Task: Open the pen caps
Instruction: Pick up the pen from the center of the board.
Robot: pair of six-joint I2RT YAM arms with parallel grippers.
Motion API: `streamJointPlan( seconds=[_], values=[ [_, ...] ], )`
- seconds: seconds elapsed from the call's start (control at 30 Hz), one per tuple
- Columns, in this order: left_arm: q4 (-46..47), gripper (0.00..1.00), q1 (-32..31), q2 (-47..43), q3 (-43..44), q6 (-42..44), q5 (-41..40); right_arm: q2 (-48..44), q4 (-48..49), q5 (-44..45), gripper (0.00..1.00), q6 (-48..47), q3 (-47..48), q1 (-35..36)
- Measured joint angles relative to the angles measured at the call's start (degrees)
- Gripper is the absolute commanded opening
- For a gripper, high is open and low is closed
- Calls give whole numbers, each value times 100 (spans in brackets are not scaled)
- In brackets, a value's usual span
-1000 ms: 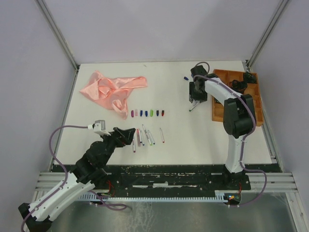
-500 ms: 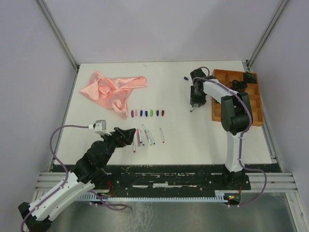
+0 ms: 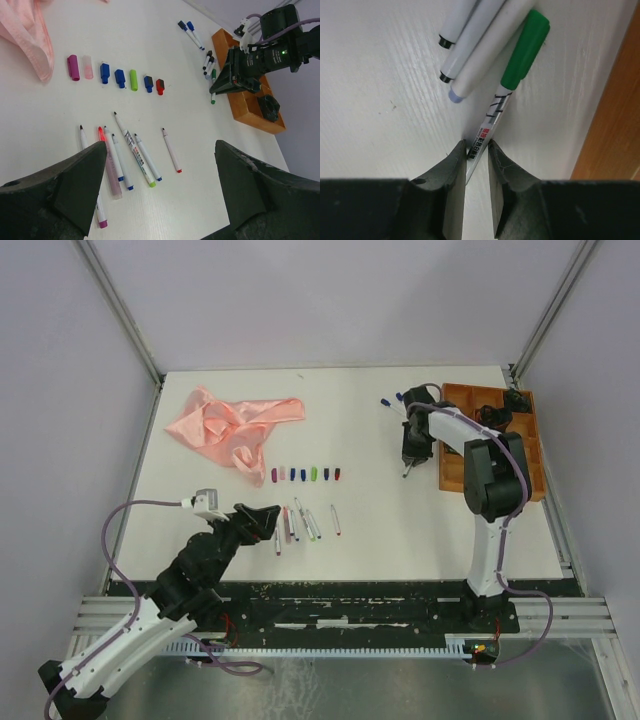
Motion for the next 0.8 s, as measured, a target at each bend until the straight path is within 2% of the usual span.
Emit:
streamJointPlan(
  seconds=[0.3, 0.47, 0.6, 0.8],
  values=[
    [-201, 94, 0, -179, 0, -2, 0, -466, 11, -28, 25, -160, -693, -74],
    [-201, 94, 0, -197, 0, -7, 0, -671, -2, -7, 29, -413, -1003, -90],
    [-201, 94, 0, -199, 0, -11, 2, -706, -17, 11, 32, -557, -1058, -122],
    [-199, 94, 0, -197, 0, -92, 4, -691, -37, 7, 30, -778, -1019, -179]
  ],
)
